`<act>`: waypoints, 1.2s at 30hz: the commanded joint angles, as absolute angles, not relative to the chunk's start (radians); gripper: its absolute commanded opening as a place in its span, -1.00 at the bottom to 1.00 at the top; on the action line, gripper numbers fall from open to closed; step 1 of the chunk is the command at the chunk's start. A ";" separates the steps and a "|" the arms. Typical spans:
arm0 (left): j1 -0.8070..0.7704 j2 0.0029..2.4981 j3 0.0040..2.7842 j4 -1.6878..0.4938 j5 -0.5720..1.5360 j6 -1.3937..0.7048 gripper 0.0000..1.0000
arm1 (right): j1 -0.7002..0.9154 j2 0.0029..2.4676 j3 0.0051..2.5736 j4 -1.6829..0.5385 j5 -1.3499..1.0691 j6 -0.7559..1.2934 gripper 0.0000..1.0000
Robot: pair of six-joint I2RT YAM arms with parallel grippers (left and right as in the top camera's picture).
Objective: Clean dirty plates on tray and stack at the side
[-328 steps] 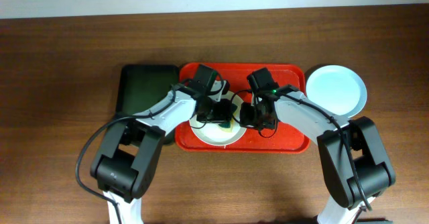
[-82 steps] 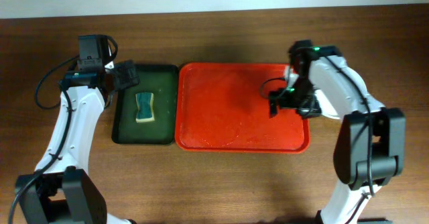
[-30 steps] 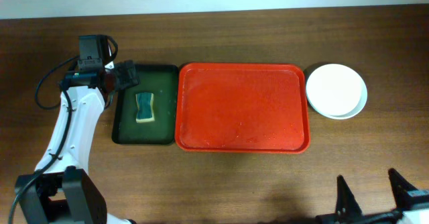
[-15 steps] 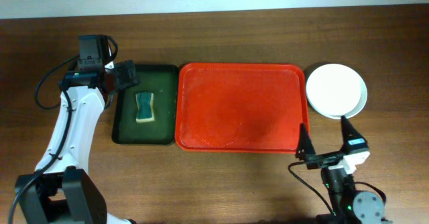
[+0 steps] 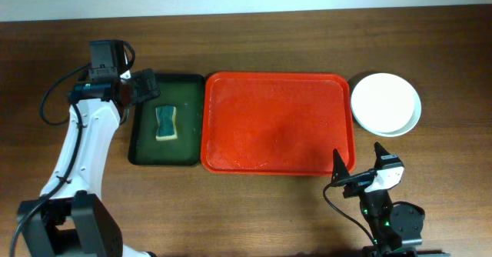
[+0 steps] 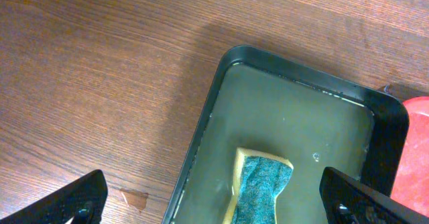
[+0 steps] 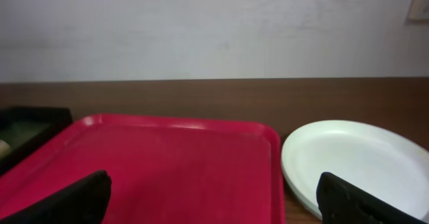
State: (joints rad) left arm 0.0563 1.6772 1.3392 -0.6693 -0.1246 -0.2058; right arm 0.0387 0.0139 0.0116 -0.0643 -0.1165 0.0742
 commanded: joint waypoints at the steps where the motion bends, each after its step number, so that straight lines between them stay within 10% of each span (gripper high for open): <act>1: 0.055 1.671 1.345 -0.670 -0.132 -0.216 0.99 | 0.033 0.004 0.006 -0.072 -0.108 -0.009 0.97; 36: 0.055 1.671 1.345 -0.670 -0.132 -0.216 0.99 | 0.038 0.006 0.006 -0.068 -0.120 -0.007 0.97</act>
